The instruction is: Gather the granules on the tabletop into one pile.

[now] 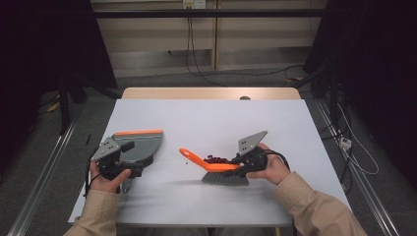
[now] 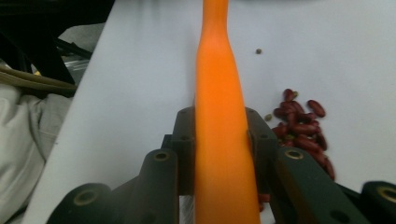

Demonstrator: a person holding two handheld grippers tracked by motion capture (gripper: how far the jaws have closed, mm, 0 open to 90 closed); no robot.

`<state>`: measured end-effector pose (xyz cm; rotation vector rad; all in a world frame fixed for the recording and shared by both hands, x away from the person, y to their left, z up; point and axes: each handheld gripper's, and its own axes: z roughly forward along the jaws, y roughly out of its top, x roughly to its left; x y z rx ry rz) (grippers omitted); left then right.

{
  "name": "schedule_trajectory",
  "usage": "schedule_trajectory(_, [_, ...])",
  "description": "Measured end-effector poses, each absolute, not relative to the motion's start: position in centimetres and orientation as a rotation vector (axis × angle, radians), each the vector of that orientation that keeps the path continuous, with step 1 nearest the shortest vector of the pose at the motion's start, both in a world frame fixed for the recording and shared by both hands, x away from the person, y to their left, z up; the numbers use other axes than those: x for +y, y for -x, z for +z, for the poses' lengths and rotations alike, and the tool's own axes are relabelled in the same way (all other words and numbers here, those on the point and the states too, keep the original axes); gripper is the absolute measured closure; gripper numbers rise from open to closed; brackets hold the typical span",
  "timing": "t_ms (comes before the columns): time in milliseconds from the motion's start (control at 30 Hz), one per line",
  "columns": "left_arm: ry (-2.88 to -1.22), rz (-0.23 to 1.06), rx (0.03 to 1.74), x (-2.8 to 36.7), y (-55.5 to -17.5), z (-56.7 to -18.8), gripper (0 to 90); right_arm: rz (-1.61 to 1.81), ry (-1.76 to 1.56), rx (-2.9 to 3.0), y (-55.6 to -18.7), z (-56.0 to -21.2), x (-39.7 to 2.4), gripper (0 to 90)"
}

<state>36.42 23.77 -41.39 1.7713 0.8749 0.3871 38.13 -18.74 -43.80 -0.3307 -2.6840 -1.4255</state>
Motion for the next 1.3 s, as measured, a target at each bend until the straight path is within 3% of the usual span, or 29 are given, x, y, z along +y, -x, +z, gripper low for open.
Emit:
schedule_trajectory(567, [-1.778,0.376,0.864,23.5,-36.4,-41.4,5.0,-1.431,0.315,-2.697,-41.6,-43.9,-18.2,70.7])
schedule_trajectory(1167, [-1.788,0.378,0.847,23.6,-36.4,-41.4,5.0,-1.567,0.421,-2.648,-41.9,-41.8,-17.2,71.0])
schedule_trajectory(1300, [-1.795,0.372,0.84,23.4,-36.3,-41.4,5.0,-1.595,0.571,-2.69,-41.8,-41.3,-17.9,71.0])
